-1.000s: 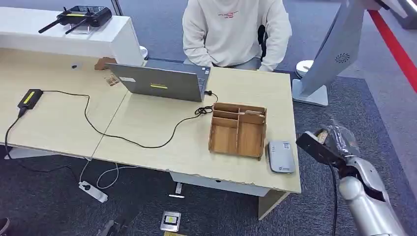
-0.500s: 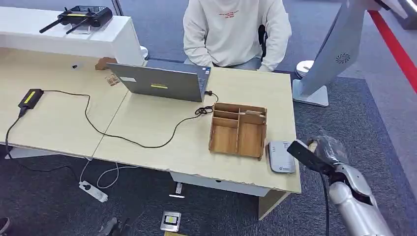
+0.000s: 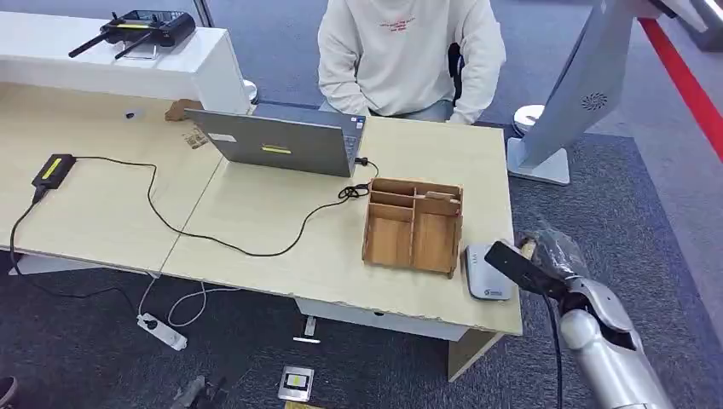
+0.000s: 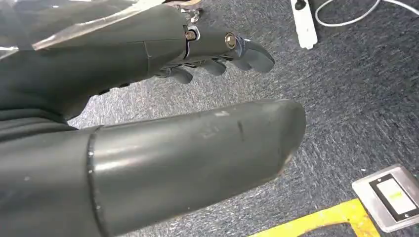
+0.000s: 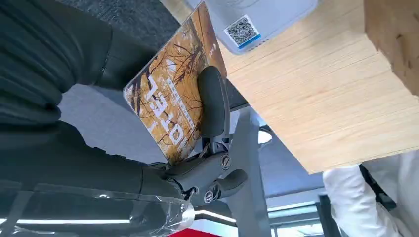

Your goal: Pass the card to the sensor for recognition and then transmit it.

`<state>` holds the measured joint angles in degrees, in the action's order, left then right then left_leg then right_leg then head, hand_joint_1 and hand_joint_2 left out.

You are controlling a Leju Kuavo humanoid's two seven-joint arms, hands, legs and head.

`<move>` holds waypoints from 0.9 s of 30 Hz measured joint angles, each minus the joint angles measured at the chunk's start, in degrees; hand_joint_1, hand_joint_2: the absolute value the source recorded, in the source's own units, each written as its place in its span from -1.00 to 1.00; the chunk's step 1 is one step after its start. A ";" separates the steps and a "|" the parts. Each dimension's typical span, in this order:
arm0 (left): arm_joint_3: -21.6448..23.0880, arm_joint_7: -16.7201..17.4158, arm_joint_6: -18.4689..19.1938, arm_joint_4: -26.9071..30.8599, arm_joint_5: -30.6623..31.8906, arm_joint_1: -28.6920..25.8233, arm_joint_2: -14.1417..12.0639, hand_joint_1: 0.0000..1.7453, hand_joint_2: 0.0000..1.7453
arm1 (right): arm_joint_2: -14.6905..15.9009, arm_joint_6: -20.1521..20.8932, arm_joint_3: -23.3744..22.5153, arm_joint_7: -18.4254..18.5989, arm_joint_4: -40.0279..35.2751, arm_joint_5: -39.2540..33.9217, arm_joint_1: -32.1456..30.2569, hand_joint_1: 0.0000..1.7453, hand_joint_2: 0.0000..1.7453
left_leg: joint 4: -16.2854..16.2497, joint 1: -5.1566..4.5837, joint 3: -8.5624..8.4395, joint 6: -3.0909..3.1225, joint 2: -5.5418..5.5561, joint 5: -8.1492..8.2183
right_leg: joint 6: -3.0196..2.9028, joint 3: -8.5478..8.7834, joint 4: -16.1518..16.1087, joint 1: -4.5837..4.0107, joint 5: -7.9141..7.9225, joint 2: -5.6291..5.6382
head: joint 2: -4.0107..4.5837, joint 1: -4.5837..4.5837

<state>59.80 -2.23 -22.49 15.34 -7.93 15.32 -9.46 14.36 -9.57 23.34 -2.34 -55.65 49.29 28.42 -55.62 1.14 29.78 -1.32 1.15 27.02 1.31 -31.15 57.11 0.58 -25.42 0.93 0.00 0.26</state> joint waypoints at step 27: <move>0.00 0.59 0.09 0.00 1.07 -0.13 -0.02 -1.00 -1.00 | -2.60 1.97 1.27 0.31 1.37 1.05 -0.87 1.00 1.00 | 0.00 0.00 0.00 0.00 0.00 0.00 | 0.00 0.00 0.00 0.00 0.00 0.00 | 0.00 0.00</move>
<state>59.80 -1.64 -22.40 15.34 -6.86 15.20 -9.49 11.76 -7.61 24.61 -2.03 -54.27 50.34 27.54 -55.62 1.14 29.78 -1.32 1.15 27.02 1.31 -31.15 57.11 0.58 -25.42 0.94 0.00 0.26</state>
